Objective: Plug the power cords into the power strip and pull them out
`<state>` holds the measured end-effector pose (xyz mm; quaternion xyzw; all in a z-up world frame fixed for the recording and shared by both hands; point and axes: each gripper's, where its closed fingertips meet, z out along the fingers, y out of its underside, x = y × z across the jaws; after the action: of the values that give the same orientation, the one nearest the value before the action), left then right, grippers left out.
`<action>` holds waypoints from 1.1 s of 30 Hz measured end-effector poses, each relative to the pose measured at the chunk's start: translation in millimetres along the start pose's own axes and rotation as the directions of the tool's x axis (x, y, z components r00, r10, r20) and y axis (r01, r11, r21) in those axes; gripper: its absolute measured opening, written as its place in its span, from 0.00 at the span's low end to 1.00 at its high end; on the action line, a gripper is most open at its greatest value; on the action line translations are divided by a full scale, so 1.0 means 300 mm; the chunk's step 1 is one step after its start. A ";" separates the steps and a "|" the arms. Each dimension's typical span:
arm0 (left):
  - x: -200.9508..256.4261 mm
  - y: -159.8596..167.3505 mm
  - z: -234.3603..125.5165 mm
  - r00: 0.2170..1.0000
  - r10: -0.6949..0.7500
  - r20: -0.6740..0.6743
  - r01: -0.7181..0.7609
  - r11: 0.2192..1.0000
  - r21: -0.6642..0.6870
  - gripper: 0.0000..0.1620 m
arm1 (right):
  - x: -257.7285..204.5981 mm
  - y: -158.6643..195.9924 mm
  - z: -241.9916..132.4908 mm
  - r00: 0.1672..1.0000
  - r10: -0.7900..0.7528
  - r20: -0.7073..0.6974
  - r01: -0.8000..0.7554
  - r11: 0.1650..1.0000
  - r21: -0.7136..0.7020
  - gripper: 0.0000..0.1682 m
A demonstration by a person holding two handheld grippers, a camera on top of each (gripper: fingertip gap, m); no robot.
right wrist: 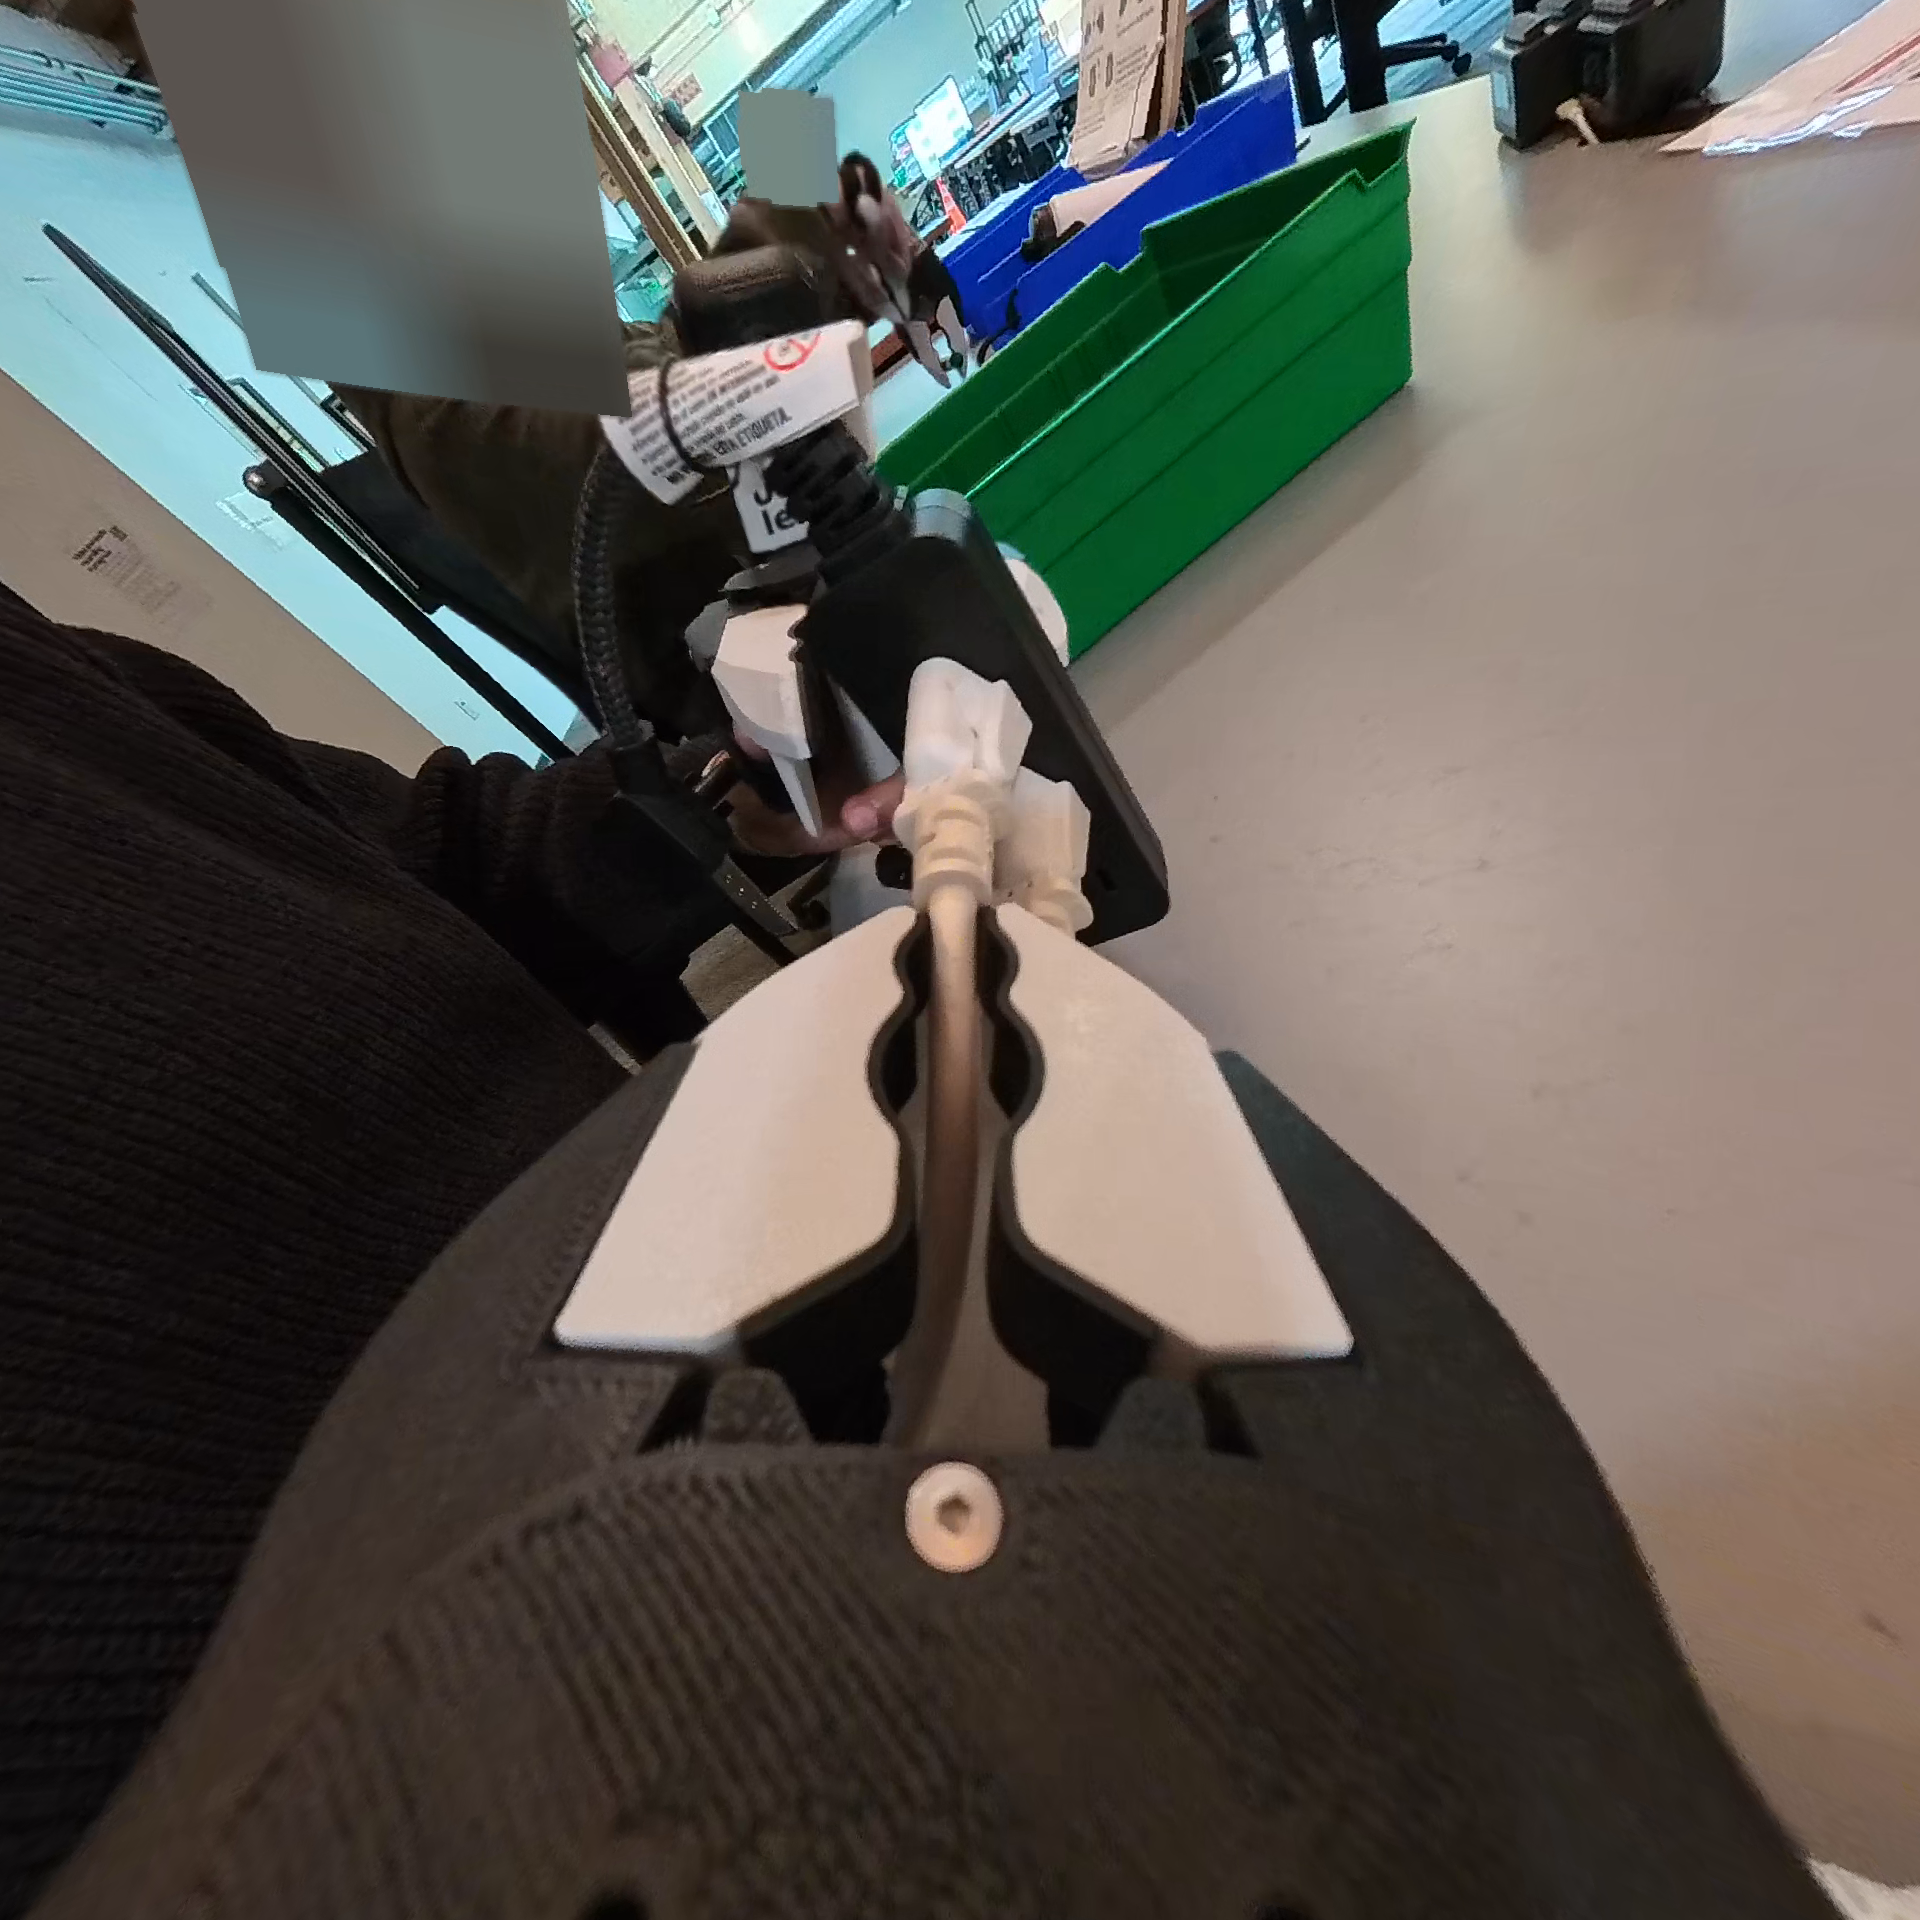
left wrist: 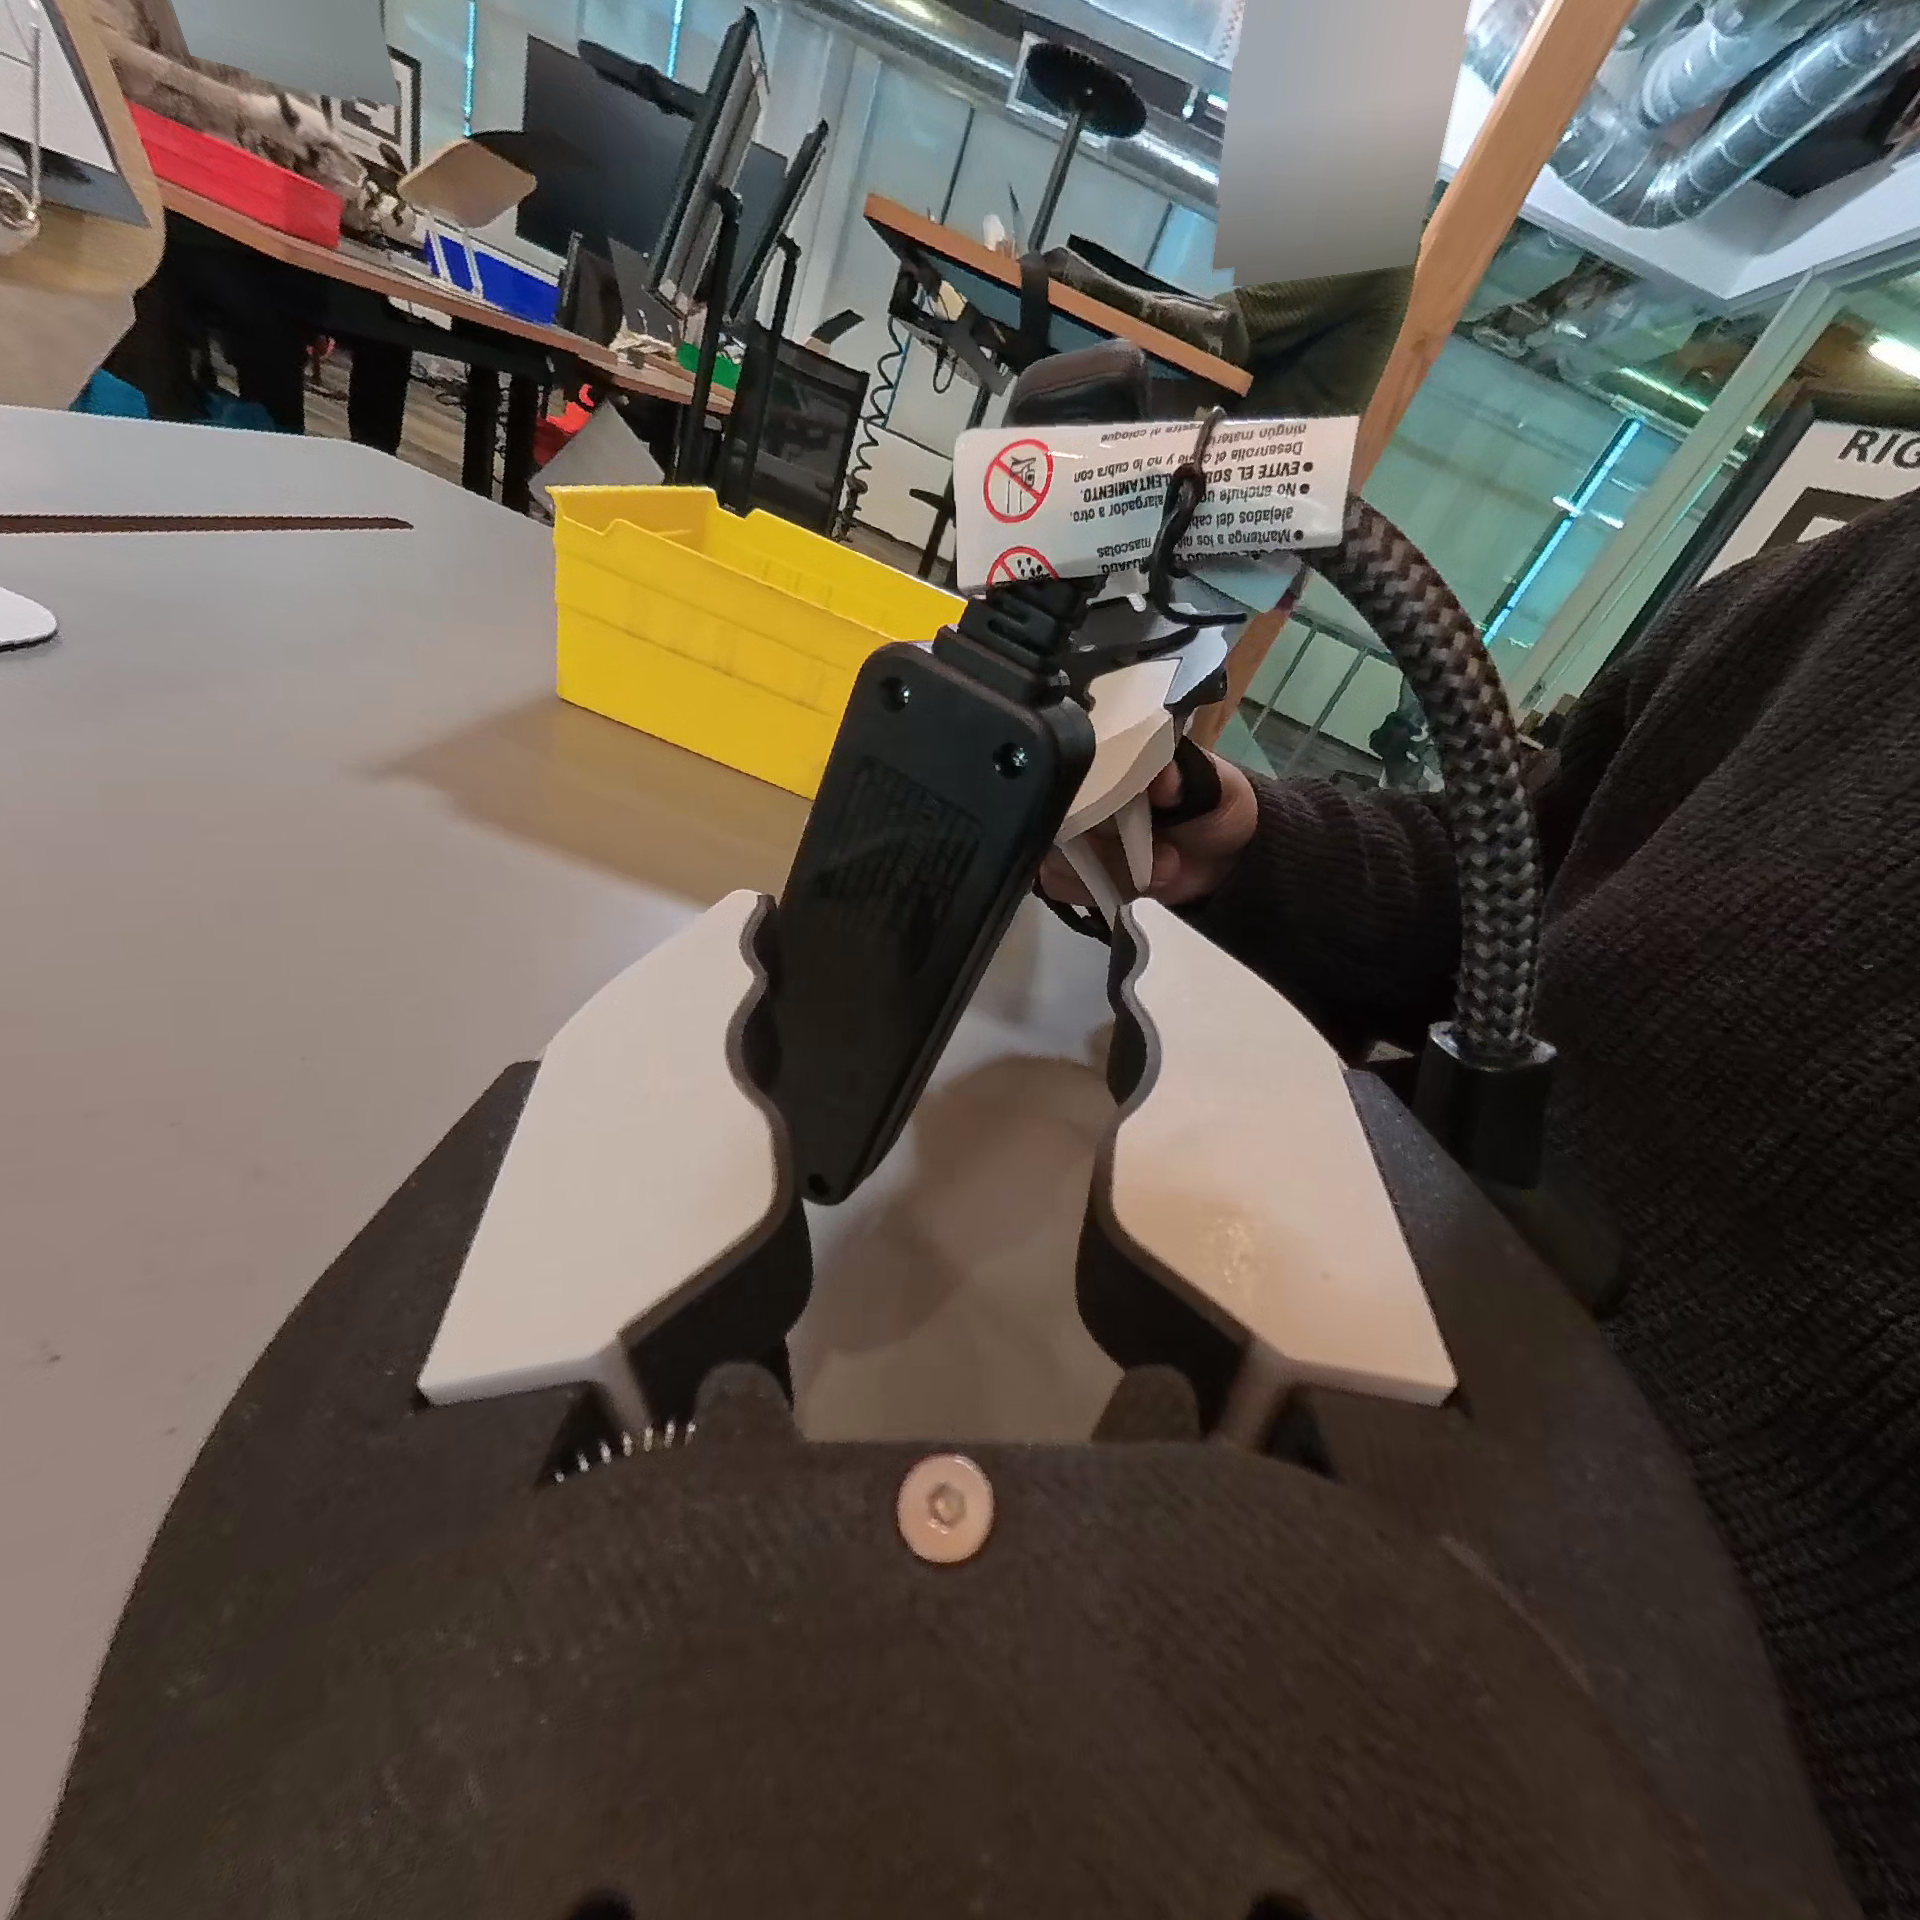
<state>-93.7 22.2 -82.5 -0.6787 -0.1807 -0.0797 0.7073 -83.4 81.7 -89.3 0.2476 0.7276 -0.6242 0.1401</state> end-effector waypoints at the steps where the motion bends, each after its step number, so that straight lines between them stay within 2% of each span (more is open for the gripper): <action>1: -0.001 -0.002 0.000 1.000 -0.004 0.001 0.004 1.000 0.003 0.38 | 0.001 -0.004 -0.002 1.000 -0.003 -0.003 0.003 1.000 0.001 0.05; 7: -0.019 -0.021 -0.014 0.999 -0.032 0.024 0.031 0.999 0.038 0.38 | 0.024 -0.049 -0.029 0.997 -0.047 -0.066 0.046 0.999 -0.018 0.05; 12: -0.044 -0.037 -0.032 0.992 -0.124 0.023 0.122 0.989 0.084 0.36 | 0.078 -0.074 -0.053 0.983 -0.069 -0.170 0.052 0.993 -0.103 0.05; 17: -0.116 -0.011 -0.059 0.970 -0.200 0.138 0.194 0.980 0.051 0.34 | 0.135 -0.016 -0.005 0.965 -0.118 -0.233 0.053 0.963 -0.266 0.05; 18: -0.139 -0.012 -0.078 0.960 -0.209 0.185 0.202 0.978 0.054 0.29 | 0.147 -0.004 0.005 0.955 -0.156 -0.252 0.073 0.948 -0.311 0.05; 19: -0.160 -0.014 -0.102 0.951 -0.198 0.237 0.192 0.980 0.049 0.28 | 0.155 -0.001 0.011 0.942 -0.200 -0.270 0.097 0.932 -0.350 0.05; 21: -0.171 -0.051 -0.146 0.946 -0.150 0.288 0.136 0.988 0.067 0.29 | 0.167 -0.011 0.019 0.912 -0.288 -0.293 0.146 0.894 -0.424 0.05; 22: -0.171 -0.071 -0.165 0.943 -0.111 0.315 0.097 0.993 0.061 0.31 | 0.173 -0.016 0.023 0.895 -0.331 -0.299 0.167 0.870 -0.464 0.05; 23: -0.168 -0.094 -0.182 0.937 -0.057 0.344 0.042 0.998 0.050 0.37 | 0.178 -0.021 0.029 0.880 -0.370 -0.299 0.186 0.846 -0.500 0.05; 25: -0.153 -0.139 -0.204 0.914 0.064 0.401 -0.077 0.997 0.017 0.40 | 0.183 -0.028 0.050 0.859 -0.431 -0.278 0.215 0.796 -0.566 0.05; 30: -0.085 -0.194 -0.179 0.814 0.365 0.451 -0.339 0.930 -0.142 0.50 | 0.186 -0.034 0.133 0.834 -0.531 -0.152 0.269 0.630 -0.729 0.05; 31: -0.088 -0.191 -0.170 0.774 0.439 0.457 -0.387 0.898 -0.208 0.52 | 0.188 -0.037 0.152 0.823 -0.556 -0.115 0.286 0.582 -0.761 0.05; 33: -0.169 -0.134 -0.181 0.638 0.608 0.472 -0.413 0.788 -0.456 0.61 | 0.190 -0.043 0.191 0.812 -0.582 -0.046 0.305 0.490 -0.816 0.05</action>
<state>-147.0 -41.0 -64.1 -0.7917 -0.1767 0.3169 0.4916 -144.1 35.0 -118.2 0.0592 0.9739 -0.2121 -0.0543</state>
